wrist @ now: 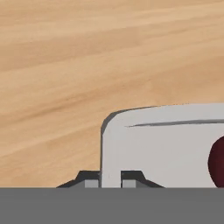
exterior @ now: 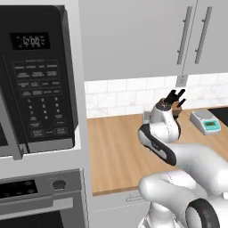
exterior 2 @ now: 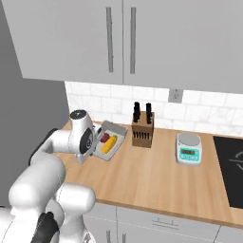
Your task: Take the meat container that has the chicken drumstick and place it on the second highest rack of the freezer. Then take the vegetable container that has the corn and tomato and place it on the highest rack of the freezer.
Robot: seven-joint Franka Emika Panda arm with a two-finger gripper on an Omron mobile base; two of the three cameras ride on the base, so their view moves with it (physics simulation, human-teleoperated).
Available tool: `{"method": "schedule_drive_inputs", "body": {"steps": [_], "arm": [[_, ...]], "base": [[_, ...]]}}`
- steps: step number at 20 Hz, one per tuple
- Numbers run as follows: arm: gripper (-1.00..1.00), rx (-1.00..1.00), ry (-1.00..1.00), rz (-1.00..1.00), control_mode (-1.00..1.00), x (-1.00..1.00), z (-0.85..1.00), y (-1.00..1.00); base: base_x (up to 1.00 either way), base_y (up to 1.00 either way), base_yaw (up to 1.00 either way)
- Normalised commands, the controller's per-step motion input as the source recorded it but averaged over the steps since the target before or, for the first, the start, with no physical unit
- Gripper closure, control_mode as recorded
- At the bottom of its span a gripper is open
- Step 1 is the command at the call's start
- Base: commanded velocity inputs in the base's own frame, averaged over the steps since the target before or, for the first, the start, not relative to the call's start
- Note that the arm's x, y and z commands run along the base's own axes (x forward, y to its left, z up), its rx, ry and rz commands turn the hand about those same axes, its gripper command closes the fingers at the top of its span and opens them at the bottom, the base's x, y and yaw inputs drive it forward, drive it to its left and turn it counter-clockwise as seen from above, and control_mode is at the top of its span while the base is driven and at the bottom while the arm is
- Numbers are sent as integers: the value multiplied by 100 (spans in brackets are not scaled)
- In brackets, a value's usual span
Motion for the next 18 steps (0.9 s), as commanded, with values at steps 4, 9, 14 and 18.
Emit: {"method": "schedule_drive_inputs", "body": {"steps": [4,9,14,18], "arm": [[100,-8,-2,27,-100,-49,91,33],[100,-21,4,24,-100,-47,81,26],[100,-23,19,11,-100,-26,54,21],[100,1,14,0,-100,-33,3,-5]], "base": [[0,0,0],[0,0,0],[0,0,0],[0,0,0]]}}
